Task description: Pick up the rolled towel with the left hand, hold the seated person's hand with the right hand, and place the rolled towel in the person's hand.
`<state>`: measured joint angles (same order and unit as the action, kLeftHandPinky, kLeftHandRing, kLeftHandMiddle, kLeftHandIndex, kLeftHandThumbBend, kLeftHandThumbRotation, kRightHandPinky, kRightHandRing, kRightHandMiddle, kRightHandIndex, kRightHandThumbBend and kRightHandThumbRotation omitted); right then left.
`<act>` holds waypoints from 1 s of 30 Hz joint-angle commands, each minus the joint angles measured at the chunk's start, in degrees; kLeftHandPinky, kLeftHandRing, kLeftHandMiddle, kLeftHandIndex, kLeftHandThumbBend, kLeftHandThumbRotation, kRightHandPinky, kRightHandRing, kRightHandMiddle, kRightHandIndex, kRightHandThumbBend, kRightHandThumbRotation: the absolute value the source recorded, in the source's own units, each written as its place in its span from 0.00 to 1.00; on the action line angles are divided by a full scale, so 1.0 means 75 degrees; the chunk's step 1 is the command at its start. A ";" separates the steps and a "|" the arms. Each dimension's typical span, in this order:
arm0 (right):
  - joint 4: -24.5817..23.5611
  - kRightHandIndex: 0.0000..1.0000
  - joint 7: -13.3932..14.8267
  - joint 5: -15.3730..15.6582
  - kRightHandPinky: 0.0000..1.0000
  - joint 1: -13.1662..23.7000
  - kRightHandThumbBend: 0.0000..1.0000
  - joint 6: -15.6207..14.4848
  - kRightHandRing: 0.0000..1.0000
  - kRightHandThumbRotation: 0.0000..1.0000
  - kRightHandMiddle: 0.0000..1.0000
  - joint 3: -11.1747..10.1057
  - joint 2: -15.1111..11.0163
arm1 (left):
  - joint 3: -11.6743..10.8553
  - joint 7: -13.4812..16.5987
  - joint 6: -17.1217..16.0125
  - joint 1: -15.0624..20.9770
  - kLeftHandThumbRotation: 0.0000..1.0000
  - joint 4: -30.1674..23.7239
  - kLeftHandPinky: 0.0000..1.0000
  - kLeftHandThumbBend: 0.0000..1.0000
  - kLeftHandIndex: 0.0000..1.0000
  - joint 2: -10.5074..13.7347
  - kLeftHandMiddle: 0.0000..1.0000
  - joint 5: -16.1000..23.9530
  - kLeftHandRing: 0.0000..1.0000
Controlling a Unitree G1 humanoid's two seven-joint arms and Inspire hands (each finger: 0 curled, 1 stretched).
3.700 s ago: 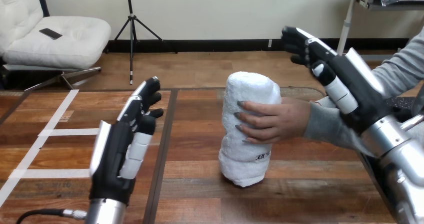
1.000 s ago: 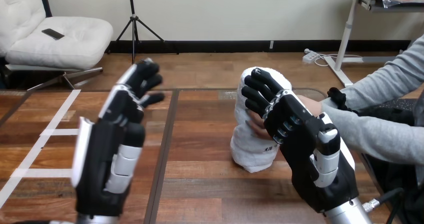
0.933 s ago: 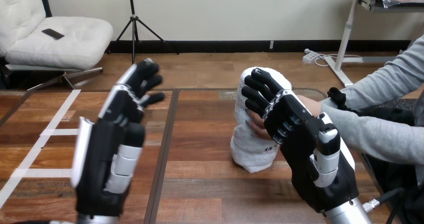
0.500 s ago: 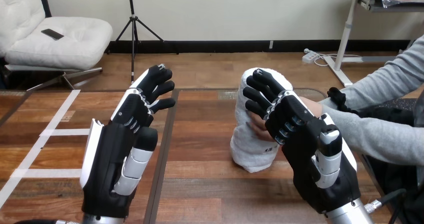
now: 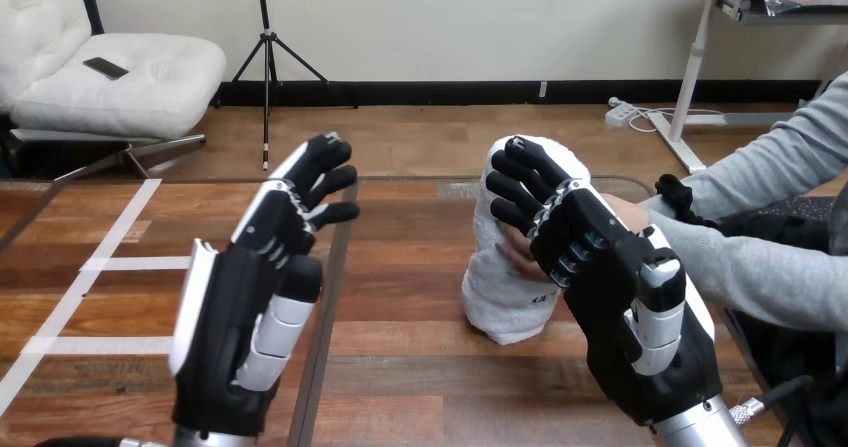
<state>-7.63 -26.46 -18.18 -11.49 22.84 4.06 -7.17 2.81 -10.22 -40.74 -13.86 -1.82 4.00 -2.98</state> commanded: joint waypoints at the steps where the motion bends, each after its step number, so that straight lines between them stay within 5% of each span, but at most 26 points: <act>1: -0.0251 0.91 -0.0038 -0.0104 0.94 0.0305 0.98 0.0004 0.94 1.00 0.93 -0.0114 -0.0043 | 0.0160 -0.0089 0.0027 0.0162 0.94 -0.0029 0.76 0.74 0.87 -0.0054 0.88 -0.0117 0.86; 30: -0.0160 0.89 -0.0037 -0.0070 0.91 0.0438 0.95 0.0026 0.91 1.00 0.91 -0.0207 -0.0017 | 0.0133 -0.0165 0.0070 0.0184 0.97 -0.0015 0.79 0.73 0.88 -0.0016 0.90 -0.0221 0.88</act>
<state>-7.63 -26.63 -18.20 -11.47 22.42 3.46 -7.19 3.80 -11.39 -40.22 -13.91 -1.82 4.04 -4.09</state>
